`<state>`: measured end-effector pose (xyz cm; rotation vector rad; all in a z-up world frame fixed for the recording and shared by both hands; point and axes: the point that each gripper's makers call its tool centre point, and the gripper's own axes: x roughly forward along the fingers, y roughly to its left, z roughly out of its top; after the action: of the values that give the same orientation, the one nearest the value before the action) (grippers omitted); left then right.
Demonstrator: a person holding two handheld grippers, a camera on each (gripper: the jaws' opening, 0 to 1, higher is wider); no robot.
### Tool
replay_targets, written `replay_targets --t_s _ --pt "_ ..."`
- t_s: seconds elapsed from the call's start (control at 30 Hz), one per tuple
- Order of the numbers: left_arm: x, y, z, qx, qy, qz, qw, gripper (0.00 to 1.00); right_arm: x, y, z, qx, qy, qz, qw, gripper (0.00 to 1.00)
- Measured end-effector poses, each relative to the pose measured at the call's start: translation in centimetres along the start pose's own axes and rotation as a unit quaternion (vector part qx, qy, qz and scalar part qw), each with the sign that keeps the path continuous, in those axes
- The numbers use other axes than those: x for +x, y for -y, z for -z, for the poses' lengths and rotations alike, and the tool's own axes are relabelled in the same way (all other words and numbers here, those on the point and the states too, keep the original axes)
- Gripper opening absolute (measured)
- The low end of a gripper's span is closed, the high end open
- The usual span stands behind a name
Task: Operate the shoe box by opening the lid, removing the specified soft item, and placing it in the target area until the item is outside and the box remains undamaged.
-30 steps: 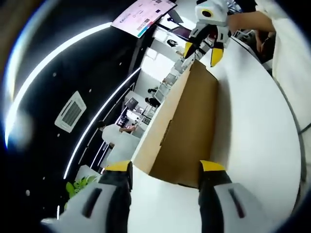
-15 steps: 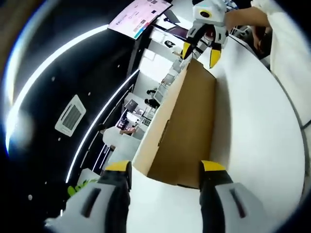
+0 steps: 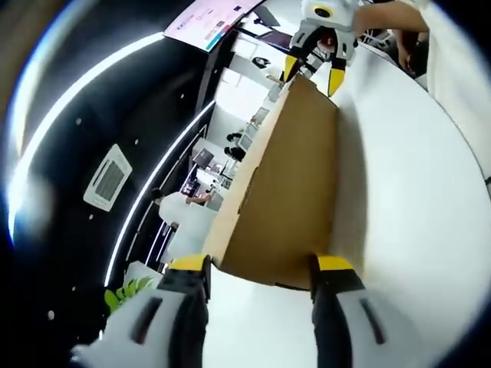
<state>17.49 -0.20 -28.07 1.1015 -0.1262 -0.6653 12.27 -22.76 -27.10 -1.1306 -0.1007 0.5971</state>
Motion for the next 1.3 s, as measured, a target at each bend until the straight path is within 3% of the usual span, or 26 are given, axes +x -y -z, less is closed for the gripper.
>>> replay_targets --t_s 0.13,0.3,0.4,0.57,0.83,1.1,1.3 --pt "0.0 0.0 -0.1 0.005 0.004 0.006 1.0000 0.52 0.0 0.7 0.2 -0.035 -0.014 0.009 0.9992 0.40" --pt "0.0 0.2 -0.2 0.010 0.005 0.002 0.9999 0.51 0.3 0.0 0.6 -0.065 -0.027 0.002 0.9975 0.38" --pt "0.0 0.2 -0.3 0.025 0.008 -0.001 0.9996 0.51 0.1 1.1 0.3 -0.072 -0.026 0.034 0.9965 0.35" --pt "-0.1 0.2 -0.4 0.026 0.013 -0.002 0.9996 0.50 0.4 0.9 0.5 -0.086 -0.033 0.020 0.9955 0.32" --pt "-0.1 0.1 -0.4 0.022 0.010 0.000 0.9997 0.49 0.4 0.8 0.4 -0.083 -0.031 0.017 0.9959 0.31" --pt "-0.7 -0.7 -0.7 -0.009 0.022 0.002 0.9997 0.35 0.5 0.7 0.4 -0.089 -0.032 0.015 0.9954 0.31" --pt "-0.7 -0.6 -0.6 0.008 0.005 0.003 1.0000 0.33 0.6 0.7 0.5 -0.082 -0.036 0.011 0.9959 0.30"
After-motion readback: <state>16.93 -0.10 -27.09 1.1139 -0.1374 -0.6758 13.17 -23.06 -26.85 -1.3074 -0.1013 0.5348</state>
